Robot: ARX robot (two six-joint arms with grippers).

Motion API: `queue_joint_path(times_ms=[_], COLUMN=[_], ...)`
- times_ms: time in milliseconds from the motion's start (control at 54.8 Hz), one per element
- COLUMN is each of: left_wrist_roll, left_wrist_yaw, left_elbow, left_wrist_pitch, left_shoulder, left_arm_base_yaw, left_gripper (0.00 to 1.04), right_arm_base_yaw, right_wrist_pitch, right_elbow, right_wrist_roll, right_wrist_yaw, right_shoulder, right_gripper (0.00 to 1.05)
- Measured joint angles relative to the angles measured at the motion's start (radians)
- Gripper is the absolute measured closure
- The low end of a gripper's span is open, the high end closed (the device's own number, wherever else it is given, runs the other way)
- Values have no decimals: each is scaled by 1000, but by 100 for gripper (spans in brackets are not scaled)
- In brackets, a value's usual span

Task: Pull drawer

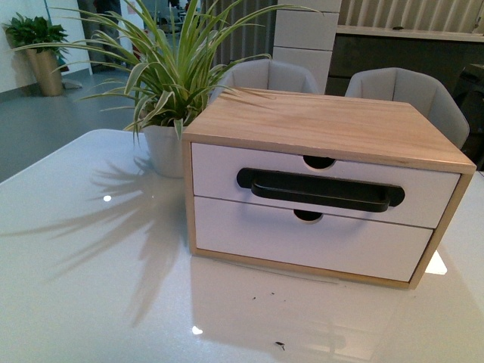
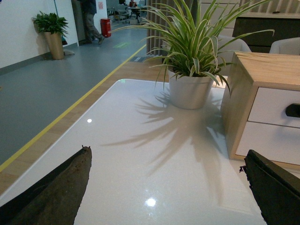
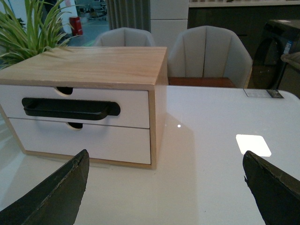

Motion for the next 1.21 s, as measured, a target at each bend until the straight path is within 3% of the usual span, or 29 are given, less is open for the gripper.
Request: queue_joint_path(times_ms=[822,913,1059,1205], left_wrist_roll=[0,-25,0,90], left_wrist_yaw=[0,-26,25,141], left_elbow=[0,8,45,150], left_wrist_pitch=[0,-17,192,443], left_shoulder=[0,72,338,673], left_arm_base_yaw=[0,-25,-122,-226], left_gripper=[7,7,7,7], right_arm_base_yaw=[0,20,-36,-60], right_wrist_pitch=[0,-93,5,32], right_elbow=[0,35,114,251], right_wrist_roll=[0,47,13,-115], right_wrist_yaw=[0,25,-89,-191], right_shoulder=[0,106,367,620], right_gripper=[9,9,9,9])
